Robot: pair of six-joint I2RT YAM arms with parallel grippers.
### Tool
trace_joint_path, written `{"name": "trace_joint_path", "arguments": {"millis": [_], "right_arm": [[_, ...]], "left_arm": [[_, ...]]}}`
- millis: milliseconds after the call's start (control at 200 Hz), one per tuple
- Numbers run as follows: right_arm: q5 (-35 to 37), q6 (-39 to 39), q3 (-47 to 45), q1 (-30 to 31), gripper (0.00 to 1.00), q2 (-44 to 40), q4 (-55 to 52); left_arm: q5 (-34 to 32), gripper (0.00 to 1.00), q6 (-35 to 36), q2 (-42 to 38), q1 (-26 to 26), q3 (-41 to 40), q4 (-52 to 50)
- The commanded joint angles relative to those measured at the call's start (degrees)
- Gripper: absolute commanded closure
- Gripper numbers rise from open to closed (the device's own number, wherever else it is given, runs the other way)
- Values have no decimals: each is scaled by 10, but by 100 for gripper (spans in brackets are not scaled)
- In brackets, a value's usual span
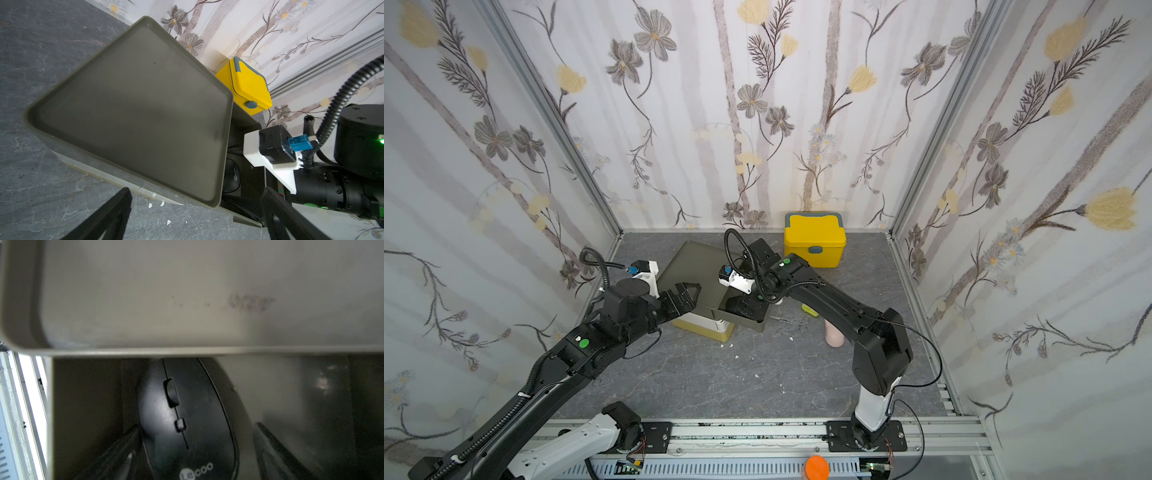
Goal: Take the mice out of the drawer
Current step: Pick up the mouse from the drawer.
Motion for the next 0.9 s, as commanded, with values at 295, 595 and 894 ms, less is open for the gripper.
{"name": "trace_joint_path", "arguments": {"millis": [295,595,894], "right_arm": [[23,21,19,-12,24,9,5],[11,22,26,-12,20,27,-7],[11,24,28,-16,28,28,-5]], "left_arm": [[0,0,3,3,4,4,8],[5,0,2,6,4,6,11],[4,0,1,5,4,8,8]]}}
